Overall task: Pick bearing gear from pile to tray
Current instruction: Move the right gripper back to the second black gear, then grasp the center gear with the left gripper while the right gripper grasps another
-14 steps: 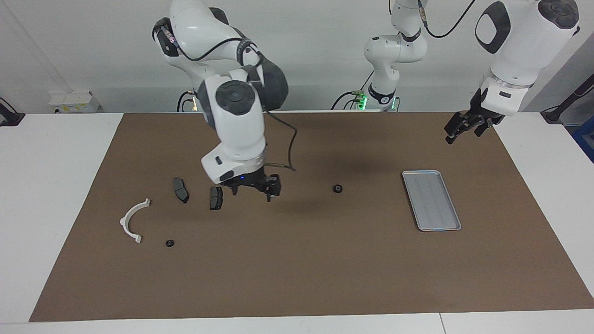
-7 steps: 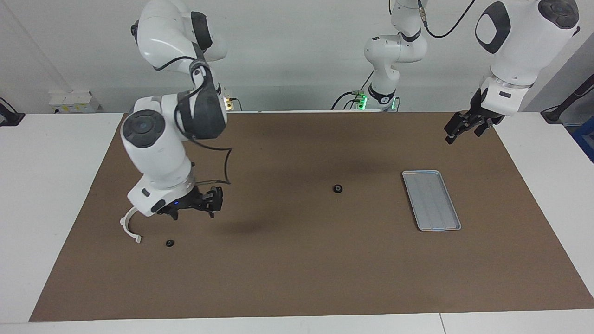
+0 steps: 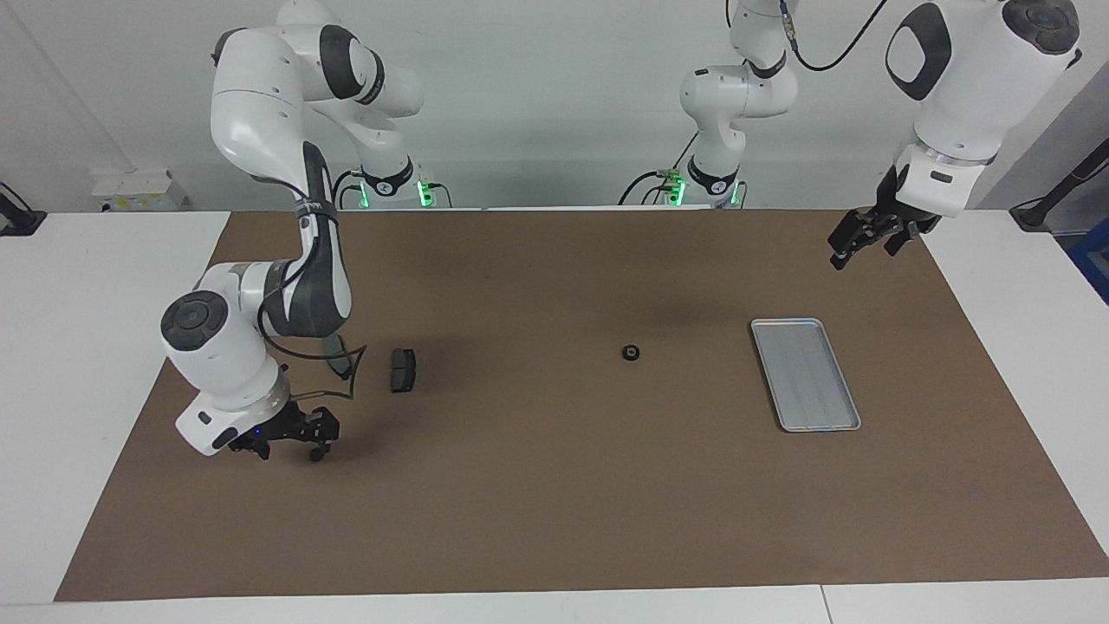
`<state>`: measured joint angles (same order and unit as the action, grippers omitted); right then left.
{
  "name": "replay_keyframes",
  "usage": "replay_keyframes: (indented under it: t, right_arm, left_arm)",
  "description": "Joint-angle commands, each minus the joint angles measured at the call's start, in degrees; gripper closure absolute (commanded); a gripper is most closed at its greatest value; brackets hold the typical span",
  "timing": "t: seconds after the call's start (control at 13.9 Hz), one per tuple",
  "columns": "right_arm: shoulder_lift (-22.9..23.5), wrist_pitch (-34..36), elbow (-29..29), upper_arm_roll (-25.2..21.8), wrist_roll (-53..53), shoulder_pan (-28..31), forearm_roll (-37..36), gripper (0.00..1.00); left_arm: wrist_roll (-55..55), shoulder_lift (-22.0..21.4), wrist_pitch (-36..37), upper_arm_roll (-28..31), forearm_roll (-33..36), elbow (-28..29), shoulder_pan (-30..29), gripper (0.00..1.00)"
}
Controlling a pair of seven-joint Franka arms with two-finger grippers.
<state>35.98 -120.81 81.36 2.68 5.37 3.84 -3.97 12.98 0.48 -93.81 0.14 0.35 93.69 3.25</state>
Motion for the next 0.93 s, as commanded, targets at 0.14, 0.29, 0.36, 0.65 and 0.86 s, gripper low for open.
replay_keyframes:
  t: [0.14,0.29,0.36,0.65,0.86]
  right_arm:
    - [0.93,-1.97,1.09,0.92,-2.56,-0.06,-0.77,0.00]
    - [1.98,-3.28,1.52,0.92,-3.52,-0.15,-0.77,0.00]
    - [1.99,-4.16,2.40,0.92,-3.70,-0.24,-0.77,0.00]
    - [1.99,-5.05,4.33,0.92,-3.79,-0.06,-0.77,0.04]
    - [1.99,-4.96,4.42,0.92,-3.70,0.11,-0.86,0.05]
  left_arm:
    - [1.69,-2.41,-4.24,0.21,-0.17,5.17,4.56,0.00]
    - [10.26,-2.41,-9.09,0.21,-0.26,7.81,7.54,0.00]
    - [14.23,-1.54,-9.55,0.12,-0.26,7.82,9.13,0.00]
    - [24.69,5.30,-15.77,0.21,-0.26,8.08,15.89,0.00]
    - [29.82,6.56,-22.62,0.21,-0.26,12.46,17.23,0.00]
